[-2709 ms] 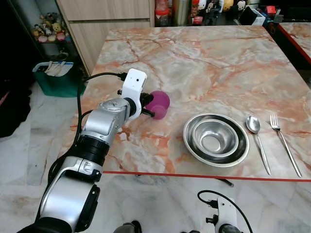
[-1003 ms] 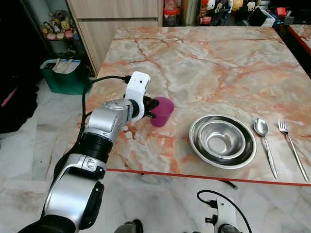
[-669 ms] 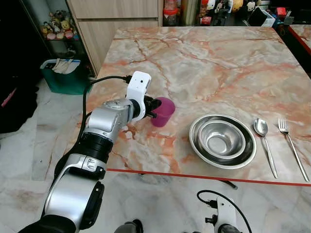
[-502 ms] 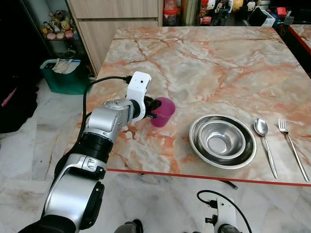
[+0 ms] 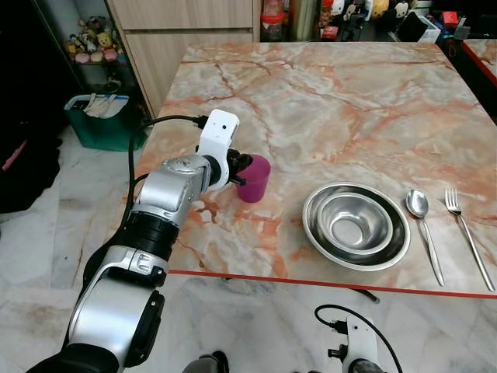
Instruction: Setting the table
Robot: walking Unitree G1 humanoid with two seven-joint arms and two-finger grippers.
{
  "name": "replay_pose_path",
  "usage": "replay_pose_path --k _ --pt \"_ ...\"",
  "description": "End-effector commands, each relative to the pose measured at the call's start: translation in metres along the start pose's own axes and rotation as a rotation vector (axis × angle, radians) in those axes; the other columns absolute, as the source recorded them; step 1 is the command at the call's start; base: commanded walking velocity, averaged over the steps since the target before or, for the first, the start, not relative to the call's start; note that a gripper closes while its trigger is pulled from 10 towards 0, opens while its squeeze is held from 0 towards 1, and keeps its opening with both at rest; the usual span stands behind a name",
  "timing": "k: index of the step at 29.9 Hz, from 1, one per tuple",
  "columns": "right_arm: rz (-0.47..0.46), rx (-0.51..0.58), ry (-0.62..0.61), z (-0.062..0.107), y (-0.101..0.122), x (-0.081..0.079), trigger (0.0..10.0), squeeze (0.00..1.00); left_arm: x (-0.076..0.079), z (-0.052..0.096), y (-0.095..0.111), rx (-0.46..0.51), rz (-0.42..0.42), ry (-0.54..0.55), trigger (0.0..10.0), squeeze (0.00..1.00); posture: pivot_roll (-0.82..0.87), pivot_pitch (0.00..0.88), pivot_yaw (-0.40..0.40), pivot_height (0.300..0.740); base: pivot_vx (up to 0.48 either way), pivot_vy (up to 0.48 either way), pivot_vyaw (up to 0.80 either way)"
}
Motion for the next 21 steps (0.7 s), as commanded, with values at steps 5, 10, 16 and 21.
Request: replay_pose_path --k 5,10,16,21 --pt "-0.004 -0.016 -0.003 0.001 -0.006 0.0 10.0 0.0 -0.01 0.005 0.002 0.045 -0.046 0.077 10.0 0.0 0.09 0.135 0.045 0.736 0.0 0.0 0.0" --pt "-0.008 -0.013 -0.004 0.001 -0.005 -0.001 10.0 0.0 -0.069 0.035 0.012 0.206 -0.042 0.399 10.0 0.0 0.09 0.151 0.04 0.736 0.0 0.0 0.0" --pt "-0.007 -0.014 -0.003 0.001 -0.005 -0.001 10.0 0.0 -0.138 0.09 -0.036 0.119 -0.074 0.727 10.0 0.0 0.1 0.157 0.039 0.736 0.0 0.0 0.0" --pt "-0.007 -0.013 -0.003 0.001 -0.006 -0.001 10.0 0.0 -0.177 0.146 -0.094 -0.062 -0.21 0.945 10.0 0.0 0.1 0.155 0.041 0.736 0.0 0.0 0.0"
Point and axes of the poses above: a point about 5 cm out from each wrist's last joint towards the gripper, its own z axis pointing back from the gripper into the wrist, its own y axis along the axis of the wrist's last joint, x = y × z, the point moved 4 cm from there along -z, pointing out of the wrist towards the gripper, and after that the axes turned 9 degrees about -z, right-handed, at the moved point
